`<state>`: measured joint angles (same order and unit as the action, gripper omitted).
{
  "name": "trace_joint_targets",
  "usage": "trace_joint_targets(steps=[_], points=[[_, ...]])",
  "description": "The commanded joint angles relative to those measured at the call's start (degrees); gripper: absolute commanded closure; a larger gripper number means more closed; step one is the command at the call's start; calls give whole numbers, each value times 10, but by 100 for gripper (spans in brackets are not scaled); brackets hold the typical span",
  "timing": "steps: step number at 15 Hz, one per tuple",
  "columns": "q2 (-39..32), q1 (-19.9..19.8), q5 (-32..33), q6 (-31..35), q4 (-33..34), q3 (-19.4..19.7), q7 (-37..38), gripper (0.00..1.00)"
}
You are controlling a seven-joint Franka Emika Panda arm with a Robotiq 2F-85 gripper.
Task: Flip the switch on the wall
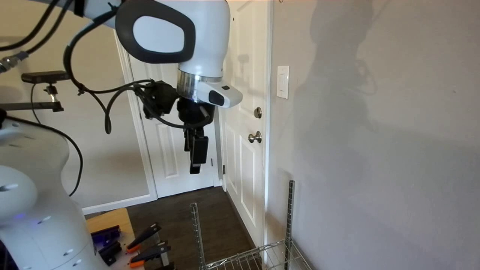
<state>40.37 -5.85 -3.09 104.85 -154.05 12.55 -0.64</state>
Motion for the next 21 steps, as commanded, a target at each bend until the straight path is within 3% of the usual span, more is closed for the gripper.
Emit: trace_joint_targets(steps=[1,6,14,16,21], points=[[-2,-14,-8,-1,1,-12,-8,0],[-25,-2,-2,-5,23,-26,-12,0],[-159,95,4,24,121,-109,-53,0],[-194,103,5,65,147,-119,-61,0],[-251,103,-6,254,180,-125,-60,0]])
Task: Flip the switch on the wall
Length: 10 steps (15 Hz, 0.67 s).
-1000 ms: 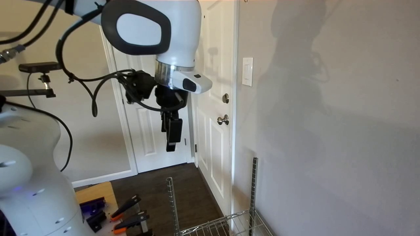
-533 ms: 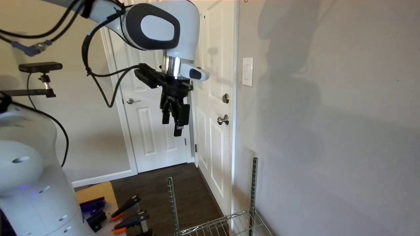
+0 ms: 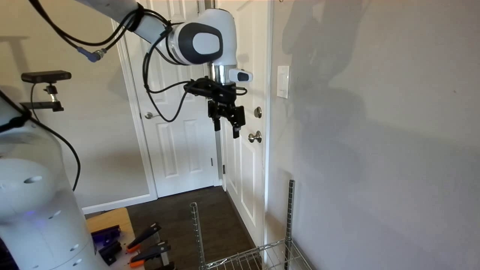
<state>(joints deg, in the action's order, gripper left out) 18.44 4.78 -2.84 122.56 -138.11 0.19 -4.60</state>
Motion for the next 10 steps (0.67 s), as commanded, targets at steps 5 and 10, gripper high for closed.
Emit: trace_joint_targets(steps=[5,10], points=[[-64,10,-60,286,7,1,-26,0],[-68,12,-57,316,3,-6,1,0]])
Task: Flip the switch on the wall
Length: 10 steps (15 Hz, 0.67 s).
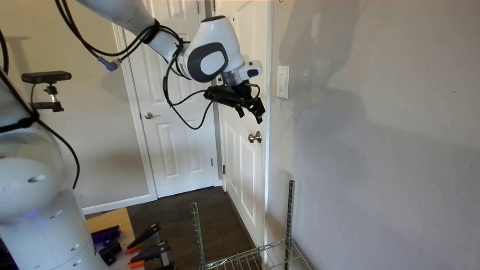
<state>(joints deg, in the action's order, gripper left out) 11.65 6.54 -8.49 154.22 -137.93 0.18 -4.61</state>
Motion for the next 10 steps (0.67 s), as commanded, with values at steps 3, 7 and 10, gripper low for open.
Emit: trace_joint_targets(steps=[3,7,10], points=[[0,-4,-2,4,-3,-6,1,0],[-6,-1,-10,26,-4,-3,-7,0],[-48,17,-33,120,18,-3,-26,0]])
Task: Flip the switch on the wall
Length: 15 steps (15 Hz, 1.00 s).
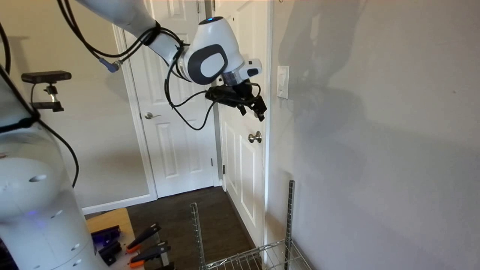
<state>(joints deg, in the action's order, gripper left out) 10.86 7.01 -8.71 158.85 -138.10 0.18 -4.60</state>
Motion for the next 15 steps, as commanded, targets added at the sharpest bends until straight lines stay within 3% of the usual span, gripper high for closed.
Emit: trace_joint_targets(steps=[1,6,10,15], points=[[-54,22,-35,106,27,1,-25,0],[-113,24,-2,264,61,-6,30,0],[-125,-5,-13,308,69,-16,92,0],[-131,-19,-7,365,74,-16,109,0]])
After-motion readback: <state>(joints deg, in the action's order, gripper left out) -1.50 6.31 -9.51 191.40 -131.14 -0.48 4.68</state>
